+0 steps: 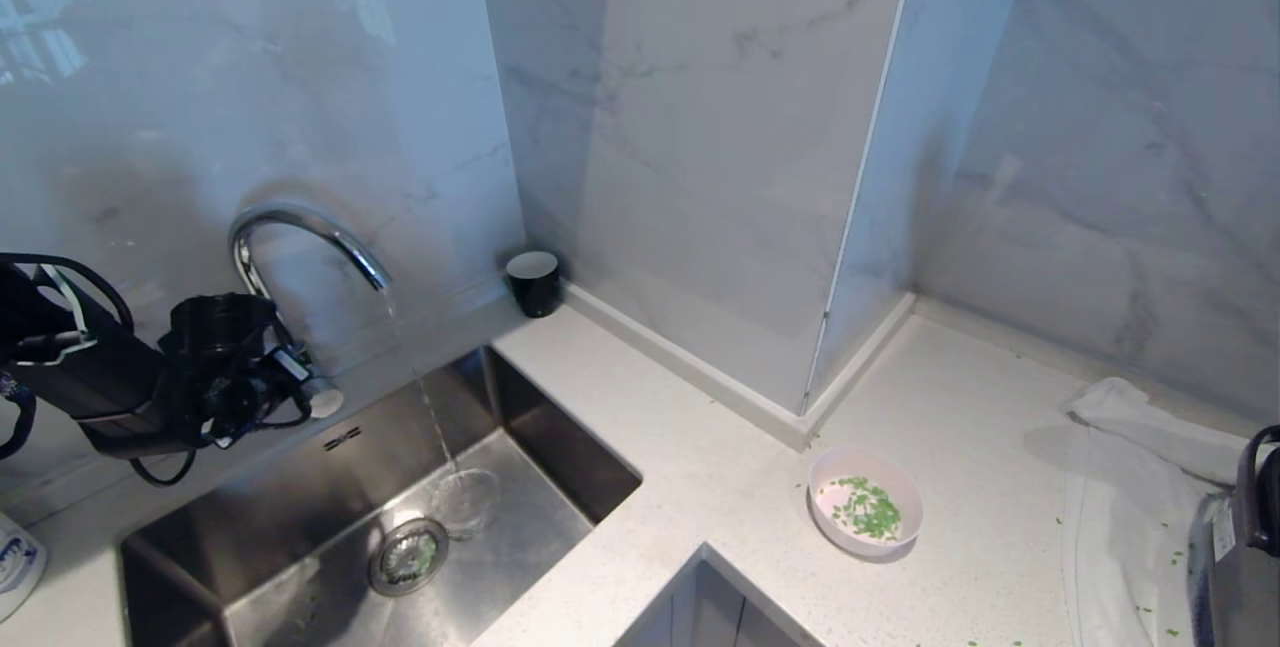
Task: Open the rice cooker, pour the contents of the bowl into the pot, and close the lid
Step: Turn on the tap, then fill a bowl with water from the tap
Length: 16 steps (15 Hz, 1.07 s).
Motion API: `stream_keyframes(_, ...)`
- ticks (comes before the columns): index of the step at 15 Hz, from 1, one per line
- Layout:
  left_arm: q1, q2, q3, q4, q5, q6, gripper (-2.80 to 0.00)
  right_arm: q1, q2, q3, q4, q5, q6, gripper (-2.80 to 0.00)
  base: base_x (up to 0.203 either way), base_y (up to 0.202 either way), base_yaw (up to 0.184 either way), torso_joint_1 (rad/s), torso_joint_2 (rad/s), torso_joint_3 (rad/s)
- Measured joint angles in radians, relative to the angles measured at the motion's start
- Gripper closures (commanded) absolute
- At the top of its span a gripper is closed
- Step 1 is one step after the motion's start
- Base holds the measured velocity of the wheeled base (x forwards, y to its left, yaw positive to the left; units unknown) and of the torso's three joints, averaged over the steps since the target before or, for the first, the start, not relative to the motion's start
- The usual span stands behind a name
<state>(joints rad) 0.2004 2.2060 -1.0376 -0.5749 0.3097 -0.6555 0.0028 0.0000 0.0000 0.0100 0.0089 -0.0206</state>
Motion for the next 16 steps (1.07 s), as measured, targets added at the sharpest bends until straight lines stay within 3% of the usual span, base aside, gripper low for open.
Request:
stream_keyframes(8,-0.068,-0.188,0.187,0.056,-0.037,0.006,-2.8,0.0,0.0,0.0,-0.001,0.0,-0.001,0.0,0.0,0.0,0.0,0.0,0.0,0.0)
stream_keyframes(11,-0.109,-0.282,0.316,0.122,-0.106,0.044,-2.8,0.0,0.0,0.0,-0.001,0.0,0.0,0.0,0.0,0.0,0.0,0.0,0.0,0.0)
stream_keyframes(14,-0.21,-0.403,0.421,0.19,-0.224,0.124,-2.8,0.0,0.0,0.0,-0.001,0.0,0.0,0.0,0.0,0.0,0.0,0.0,0.0,0.0)
stream_keyframes(16,-0.325,-0.479,0.449,0.236,-0.268,0.15,-2.8,0.0,0.0,0.0,0.0,0.0,0.0,0.0,0.0,0.0,0.0,0.0,0.0,0.0)
